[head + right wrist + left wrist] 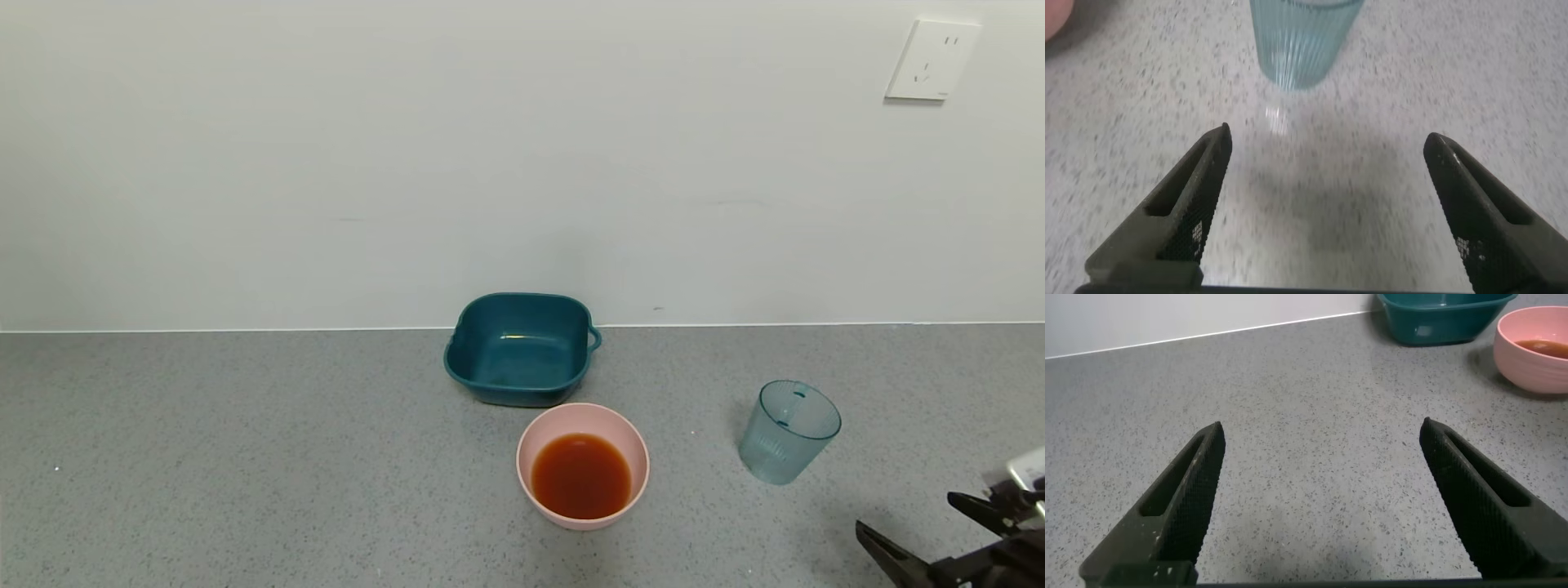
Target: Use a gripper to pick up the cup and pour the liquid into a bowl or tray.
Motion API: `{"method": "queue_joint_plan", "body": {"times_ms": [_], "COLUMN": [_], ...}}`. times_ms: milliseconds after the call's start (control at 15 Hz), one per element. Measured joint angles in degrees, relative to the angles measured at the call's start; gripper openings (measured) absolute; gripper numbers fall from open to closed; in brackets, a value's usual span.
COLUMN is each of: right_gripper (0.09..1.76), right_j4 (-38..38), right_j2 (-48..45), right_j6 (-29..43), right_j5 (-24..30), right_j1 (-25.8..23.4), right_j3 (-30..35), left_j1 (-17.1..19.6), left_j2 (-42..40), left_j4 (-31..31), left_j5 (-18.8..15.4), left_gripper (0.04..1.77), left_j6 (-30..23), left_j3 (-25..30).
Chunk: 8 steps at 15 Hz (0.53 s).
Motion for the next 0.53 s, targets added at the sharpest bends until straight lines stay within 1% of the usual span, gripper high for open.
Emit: {"method": "queue_joint_plan", "body": {"times_ms": [133, 267, 333, 400, 533], "right_gripper": [1.7, 1.7, 1.7, 1.7, 1.7], "right_j4": [13.3, 29.39, 36.08, 40.97, 42.84], "right_j2": [-9.51, -19.54, -23.92, -27.66, -32.52], "right_j6": [0.12, 0.89, 1.46, 2.18, 3.4], "right_j5": [-0.02, -0.02, -0.1, -0.13, -0.21], "right_j1": [-0.15, -0.22, -0.26, -0.37, -1.85], "right_j3": [-2.16, -6.23, -8.52, -10.59, -11.89], "left_j1": [0.0, 0.0, 0.0, 0.0, 0.0], "left_j2": [0.0, 0.0, 0.0, 0.0, 0.0], "left_j4": [-0.02, -0.02, -0.02, -0.02, 0.0], "left_j5": [0.0, 0.0, 0.0, 0.02, 0.0], "left_gripper": [1.72, 1.72, 1.72, 1.72, 1.72], "left_j6": [0.02, 0.0, 0.02, 0.02, 0.02], "left_j3": [0.0, 0.0, 0.0, 0.0, 0.0]}}
